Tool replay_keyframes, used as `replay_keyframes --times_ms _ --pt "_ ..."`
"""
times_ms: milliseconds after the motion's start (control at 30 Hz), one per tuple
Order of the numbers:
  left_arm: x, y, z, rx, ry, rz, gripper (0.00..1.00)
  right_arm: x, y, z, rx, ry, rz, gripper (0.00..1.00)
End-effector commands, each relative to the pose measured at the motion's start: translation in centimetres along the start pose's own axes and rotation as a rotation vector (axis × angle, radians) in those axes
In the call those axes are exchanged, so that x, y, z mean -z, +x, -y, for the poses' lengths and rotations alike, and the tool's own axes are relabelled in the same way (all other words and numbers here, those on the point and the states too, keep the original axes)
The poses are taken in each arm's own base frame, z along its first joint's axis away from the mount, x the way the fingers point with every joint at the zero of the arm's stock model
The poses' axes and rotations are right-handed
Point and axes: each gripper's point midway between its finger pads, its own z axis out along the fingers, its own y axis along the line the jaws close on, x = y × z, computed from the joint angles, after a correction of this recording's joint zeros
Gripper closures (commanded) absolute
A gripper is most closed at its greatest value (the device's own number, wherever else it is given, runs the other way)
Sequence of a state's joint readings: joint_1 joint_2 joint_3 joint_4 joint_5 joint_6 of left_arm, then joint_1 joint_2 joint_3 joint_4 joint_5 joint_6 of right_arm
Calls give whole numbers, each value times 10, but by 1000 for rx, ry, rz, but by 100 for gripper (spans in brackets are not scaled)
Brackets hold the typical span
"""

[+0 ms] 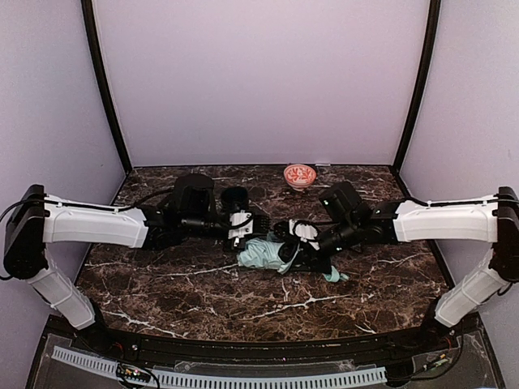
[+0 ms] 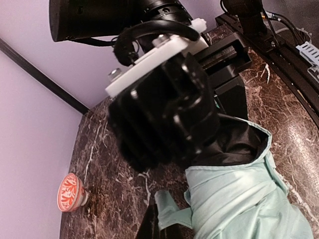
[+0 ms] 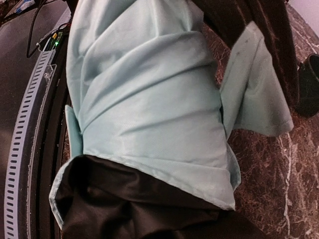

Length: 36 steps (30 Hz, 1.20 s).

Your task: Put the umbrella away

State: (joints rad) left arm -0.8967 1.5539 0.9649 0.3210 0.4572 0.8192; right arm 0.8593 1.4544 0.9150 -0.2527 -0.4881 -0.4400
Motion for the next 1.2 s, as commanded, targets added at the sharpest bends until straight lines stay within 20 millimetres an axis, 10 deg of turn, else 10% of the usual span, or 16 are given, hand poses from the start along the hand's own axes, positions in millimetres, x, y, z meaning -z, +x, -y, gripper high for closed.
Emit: replay_keyframes --times_ms 0,267,700,1167 --pt "14 -72 2 -95 -47 228 100 -10 59 40 -291 133 -192 100" --pt "-35 -29 81 -197 136 88 100 -20 83 91 -280 359 -305 97" --pt "-77 34 150 -217 240 -40 100 -43 94 131 -522 525 -250 80" --pt "-66 81 239 -294 432 -206 100 -30 84 112 -562 500 -106 49"
